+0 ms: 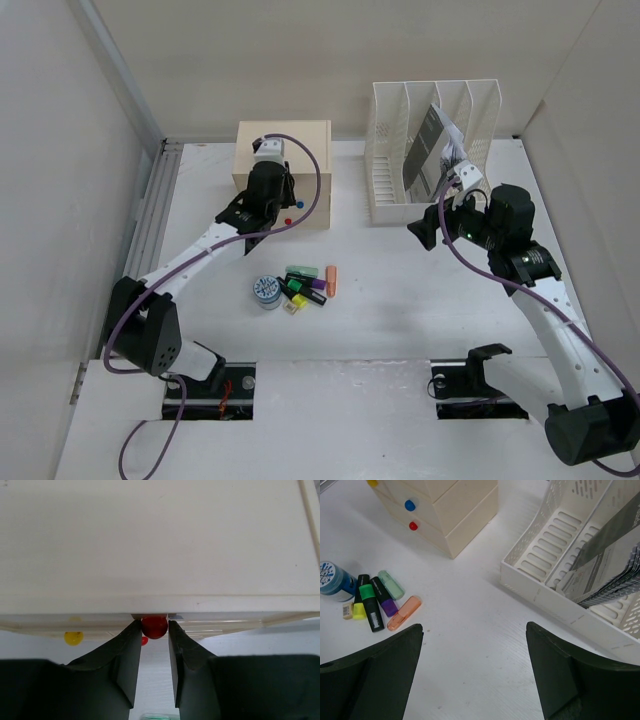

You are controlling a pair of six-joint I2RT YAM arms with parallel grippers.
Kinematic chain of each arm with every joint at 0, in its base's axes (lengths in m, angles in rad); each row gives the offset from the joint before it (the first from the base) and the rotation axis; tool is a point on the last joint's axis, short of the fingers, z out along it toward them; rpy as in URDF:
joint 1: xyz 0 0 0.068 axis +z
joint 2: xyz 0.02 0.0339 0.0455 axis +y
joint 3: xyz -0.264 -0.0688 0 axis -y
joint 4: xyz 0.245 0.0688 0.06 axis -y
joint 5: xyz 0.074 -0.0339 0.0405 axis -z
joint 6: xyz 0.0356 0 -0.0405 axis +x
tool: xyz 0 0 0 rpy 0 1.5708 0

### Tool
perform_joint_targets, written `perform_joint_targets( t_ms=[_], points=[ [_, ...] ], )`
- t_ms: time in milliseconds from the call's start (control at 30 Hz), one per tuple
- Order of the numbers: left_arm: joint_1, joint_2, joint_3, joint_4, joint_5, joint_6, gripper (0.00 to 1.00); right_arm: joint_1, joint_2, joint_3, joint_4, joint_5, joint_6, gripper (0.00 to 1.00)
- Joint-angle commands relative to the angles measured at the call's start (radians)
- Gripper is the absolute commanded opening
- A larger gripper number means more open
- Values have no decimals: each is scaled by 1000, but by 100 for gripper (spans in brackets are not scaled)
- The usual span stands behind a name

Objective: Organize the desk

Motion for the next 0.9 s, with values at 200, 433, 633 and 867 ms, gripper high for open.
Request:
perform_joint_targets(
  t_ms=[200, 433, 633, 867],
  points=[
    [-12, -25, 16, 37, -33, -32, 12, -6, -14, 47, 9, 7, 14, 89],
    [-49, -96, -47, 25, -43, -63, 10, -6, -14, 47, 9, 7, 14, 89],
    [-86, -151, -108, 15, -52, -107, 9, -6, -14, 47, 9, 7, 14, 89],
    [-138, -234, -200, 5, -92, -181, 9, -6, -14, 47, 9, 7, 14, 89]
  ],
)
